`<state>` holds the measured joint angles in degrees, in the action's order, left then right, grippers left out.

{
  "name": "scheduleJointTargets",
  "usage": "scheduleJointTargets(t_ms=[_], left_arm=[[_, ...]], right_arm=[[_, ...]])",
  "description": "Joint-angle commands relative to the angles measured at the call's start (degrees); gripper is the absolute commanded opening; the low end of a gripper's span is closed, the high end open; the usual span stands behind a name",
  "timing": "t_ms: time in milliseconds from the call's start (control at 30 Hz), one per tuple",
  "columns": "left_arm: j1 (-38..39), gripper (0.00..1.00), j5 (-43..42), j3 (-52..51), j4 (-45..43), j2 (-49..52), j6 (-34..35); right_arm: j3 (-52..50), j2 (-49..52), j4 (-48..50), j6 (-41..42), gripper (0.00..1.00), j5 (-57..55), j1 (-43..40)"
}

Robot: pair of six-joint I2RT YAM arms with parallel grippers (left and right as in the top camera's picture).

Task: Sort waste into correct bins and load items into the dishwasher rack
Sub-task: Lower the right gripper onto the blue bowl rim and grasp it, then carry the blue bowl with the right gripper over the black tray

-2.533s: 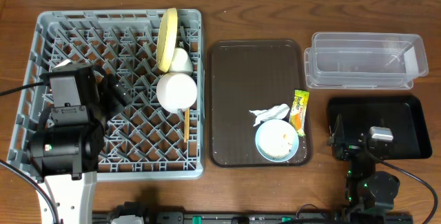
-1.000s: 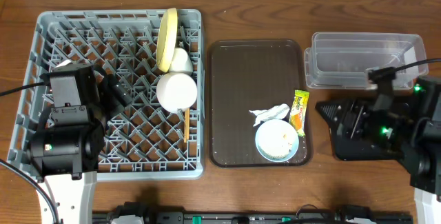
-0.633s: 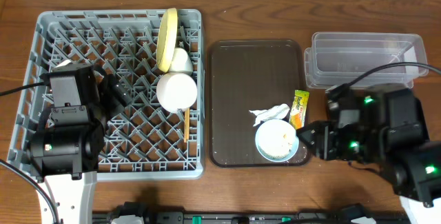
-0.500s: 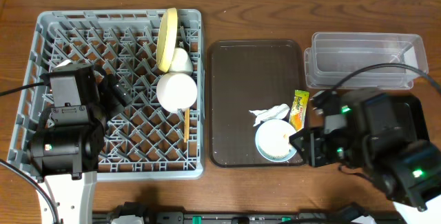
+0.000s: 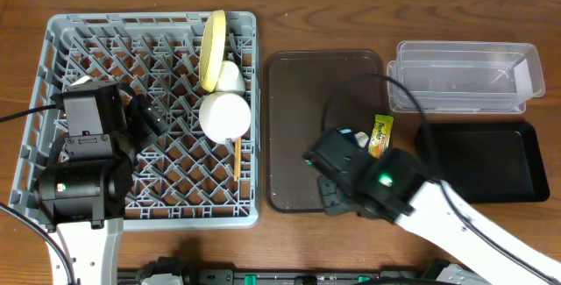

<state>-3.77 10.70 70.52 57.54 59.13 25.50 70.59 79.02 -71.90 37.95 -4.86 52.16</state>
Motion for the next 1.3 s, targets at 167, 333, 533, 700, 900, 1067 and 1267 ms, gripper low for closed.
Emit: scheduleJointTargets(t_ms=[167,333,533,700,900,1067,1267], left_arm=[[-0.3,0.97,0.5,0.3,0.1,0.1,-0.3],[-0.3,0.97,0.5,0.3,0.1,0.1,-0.3],[-0.3,0.97,0.5,0.3,0.1,0.1,-0.3],[-0.3,0.97,0.5,0.3,0.1,0.1,-0.3],[-0.3,0.97,0.5,0.3,0.1,0.1,-0.3],[-0.3,0.97,0.5,0.3,0.1,0.1,-0.3],[-0.3,0.97,0.5,0.3,0.1,0.1,-0.3]], right_arm=[[-0.5,8.9,3.6,2.3,0.47,-2.8,0.5],[-2.6,11.2,6.6,2.3,0.43,-2.9,0.5],[-9.2,12.0,13.7,2.1,0.38,-2.8,-0.8],[-14.7,12.1,20.5,-1.6,0.37,-2.3,-1.9],[-17.5,12.1,24.0,-2.0,0.27,-2.5,-1.9],[-18.9,12.1,24.6,-2.0,0.14,-3.3,-1.9],[-18.9,12.0,25.4,-3.1,0.02,-3.3,-1.9]])
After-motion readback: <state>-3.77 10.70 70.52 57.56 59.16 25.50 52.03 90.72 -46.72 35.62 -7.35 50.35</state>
